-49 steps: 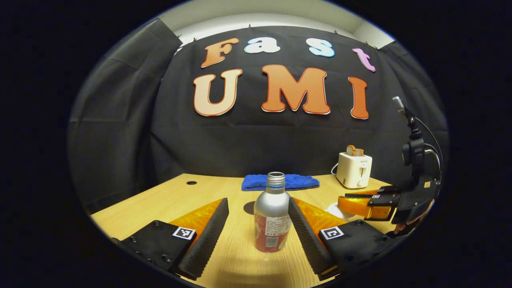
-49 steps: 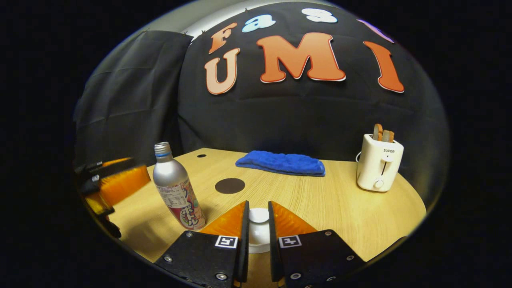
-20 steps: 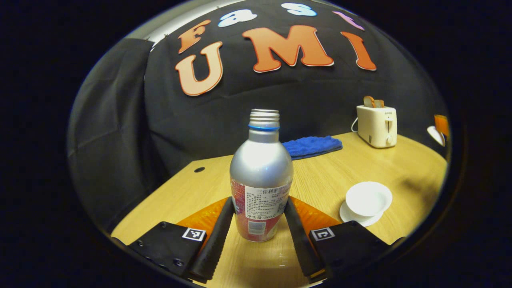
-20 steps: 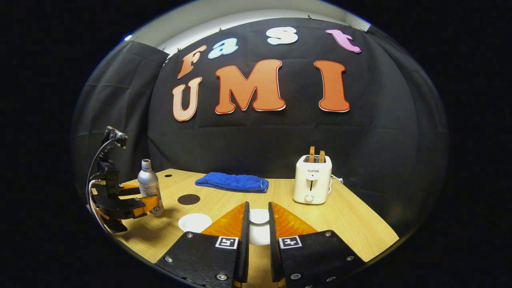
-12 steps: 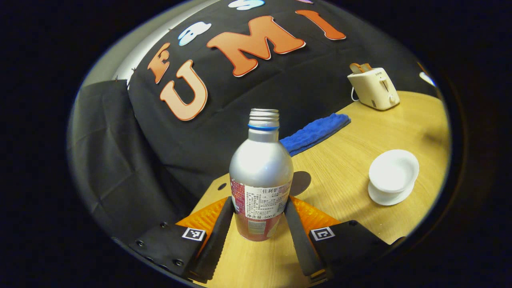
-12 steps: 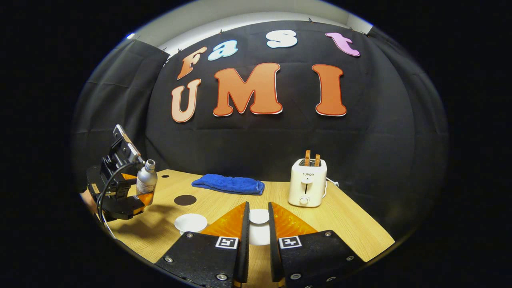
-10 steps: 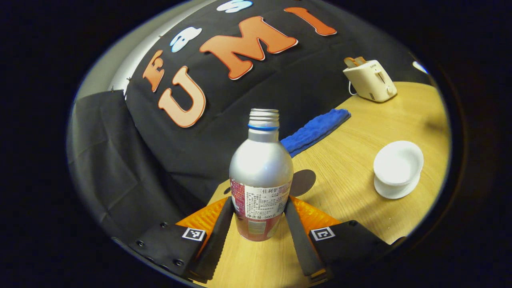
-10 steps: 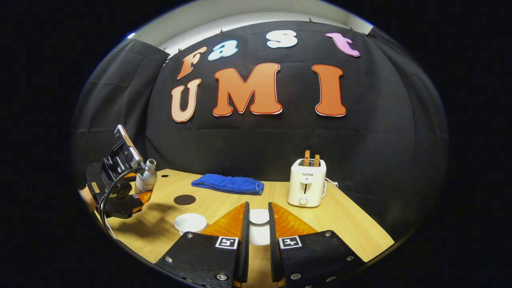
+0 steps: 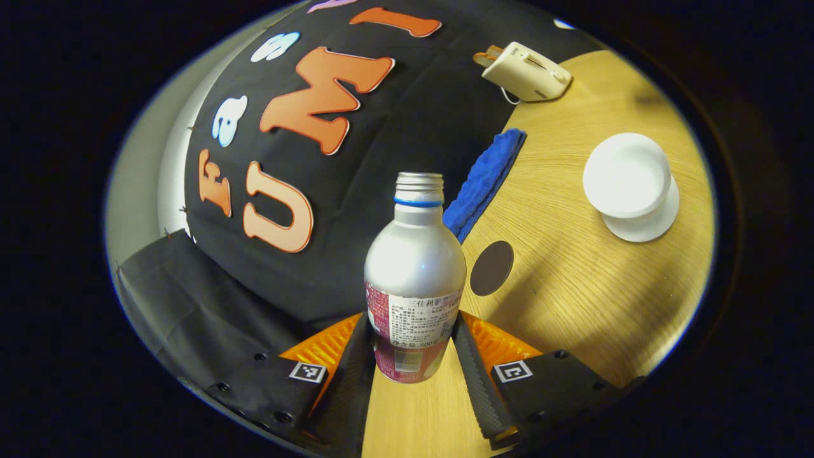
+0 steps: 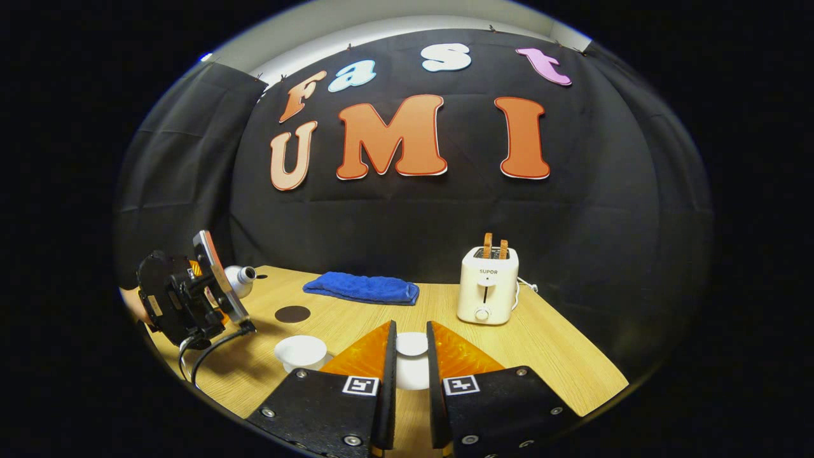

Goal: Open the teacup lid with one hand, grasp the water bottle and pour water into the teacup with the other hand; after pouring, place the water bottle on the coaster and then close the teacup lid.

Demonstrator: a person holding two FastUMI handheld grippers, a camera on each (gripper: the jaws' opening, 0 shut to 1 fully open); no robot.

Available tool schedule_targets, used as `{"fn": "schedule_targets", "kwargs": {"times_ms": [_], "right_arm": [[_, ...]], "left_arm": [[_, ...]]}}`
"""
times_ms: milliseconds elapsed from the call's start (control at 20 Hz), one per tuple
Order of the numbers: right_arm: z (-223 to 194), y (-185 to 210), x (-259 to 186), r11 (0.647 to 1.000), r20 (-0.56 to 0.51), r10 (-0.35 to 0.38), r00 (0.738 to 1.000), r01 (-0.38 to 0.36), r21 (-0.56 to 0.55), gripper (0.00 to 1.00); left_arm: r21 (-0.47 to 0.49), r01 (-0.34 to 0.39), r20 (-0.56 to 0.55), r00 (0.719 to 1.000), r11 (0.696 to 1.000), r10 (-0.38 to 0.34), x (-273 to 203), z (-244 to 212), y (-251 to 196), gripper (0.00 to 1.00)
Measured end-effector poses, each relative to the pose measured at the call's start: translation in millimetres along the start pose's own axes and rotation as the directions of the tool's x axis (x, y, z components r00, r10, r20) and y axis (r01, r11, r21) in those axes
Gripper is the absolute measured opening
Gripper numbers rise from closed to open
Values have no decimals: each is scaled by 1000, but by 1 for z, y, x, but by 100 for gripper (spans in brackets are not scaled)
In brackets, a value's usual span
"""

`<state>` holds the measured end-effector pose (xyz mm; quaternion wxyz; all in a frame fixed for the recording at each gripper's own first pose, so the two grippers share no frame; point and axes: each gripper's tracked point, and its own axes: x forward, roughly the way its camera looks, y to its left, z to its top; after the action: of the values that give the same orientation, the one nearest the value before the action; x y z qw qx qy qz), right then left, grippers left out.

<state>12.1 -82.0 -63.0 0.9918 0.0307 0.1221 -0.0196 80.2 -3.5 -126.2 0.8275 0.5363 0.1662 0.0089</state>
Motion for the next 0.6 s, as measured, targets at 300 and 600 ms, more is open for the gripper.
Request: {"fn": "schedule_targets", "kwargs": {"times_ms": [300, 600], "right_arm": [[-1, -5, -3, 1000, 1, -7, 1000, 7, 0, 23], [-1, -12, -4, 1000, -1, -17, 1000, 17, 2, 23]], "left_arm": [[242, -42, 113, 993, 969, 15, -16, 23, -11, 77], [408, -26, 144, 989, 913, -37, -19, 37, -18, 80]]}}
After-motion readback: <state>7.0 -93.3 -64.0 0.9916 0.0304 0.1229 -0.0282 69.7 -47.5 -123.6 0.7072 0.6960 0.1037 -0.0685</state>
